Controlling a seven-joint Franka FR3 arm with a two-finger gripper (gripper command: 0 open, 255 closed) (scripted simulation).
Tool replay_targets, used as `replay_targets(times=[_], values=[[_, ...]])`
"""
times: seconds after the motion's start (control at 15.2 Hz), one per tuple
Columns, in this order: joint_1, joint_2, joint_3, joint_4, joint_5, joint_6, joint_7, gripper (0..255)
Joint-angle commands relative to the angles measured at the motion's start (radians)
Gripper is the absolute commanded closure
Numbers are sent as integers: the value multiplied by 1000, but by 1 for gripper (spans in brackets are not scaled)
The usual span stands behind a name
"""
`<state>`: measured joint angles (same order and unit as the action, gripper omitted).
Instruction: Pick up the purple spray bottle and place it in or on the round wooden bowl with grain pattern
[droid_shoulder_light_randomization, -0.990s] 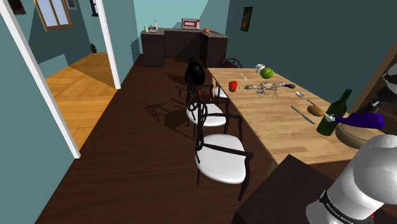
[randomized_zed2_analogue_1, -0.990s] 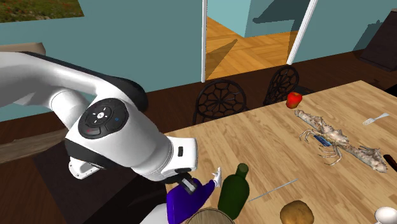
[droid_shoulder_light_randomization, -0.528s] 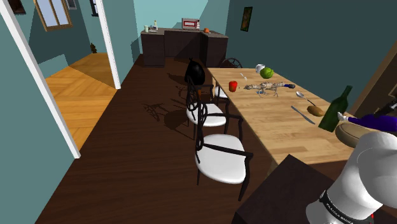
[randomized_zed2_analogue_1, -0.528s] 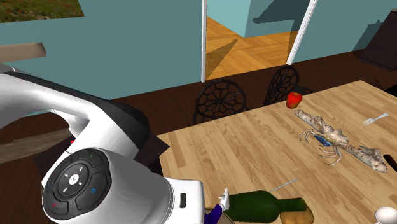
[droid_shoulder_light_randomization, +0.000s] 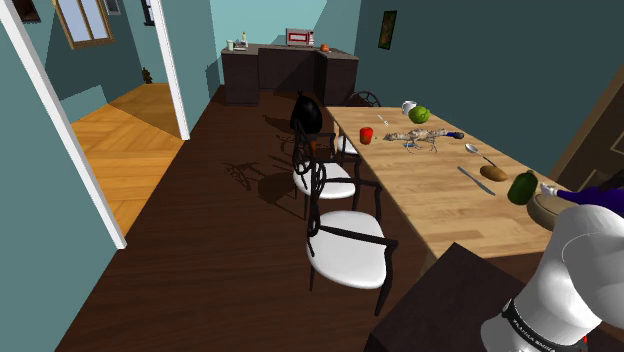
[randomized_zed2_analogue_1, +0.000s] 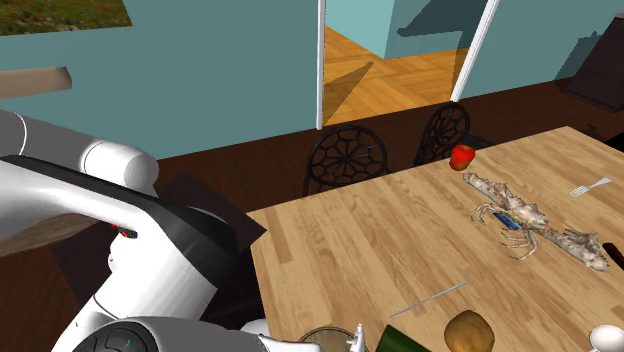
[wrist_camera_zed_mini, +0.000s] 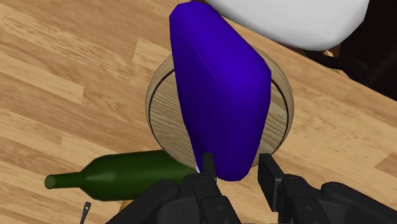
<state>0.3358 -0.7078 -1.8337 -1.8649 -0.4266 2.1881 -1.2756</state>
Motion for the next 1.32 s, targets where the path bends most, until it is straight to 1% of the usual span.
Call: replay_targets(times=[0.0,0.2,0.73,0.79,1.12,1.25], values=[[10,-10,-17,-10,-11,20,2,255],[28,-28,-49,-27,-32,56,5,255],[27,-28,-49,-27,-32,56,5,255],[28,-28,-49,-27,-32,56,5,0],[27,-28,-49,-27,-32,56,5,0],[-19,-3,-1,-14,-3,8,-13,0]])
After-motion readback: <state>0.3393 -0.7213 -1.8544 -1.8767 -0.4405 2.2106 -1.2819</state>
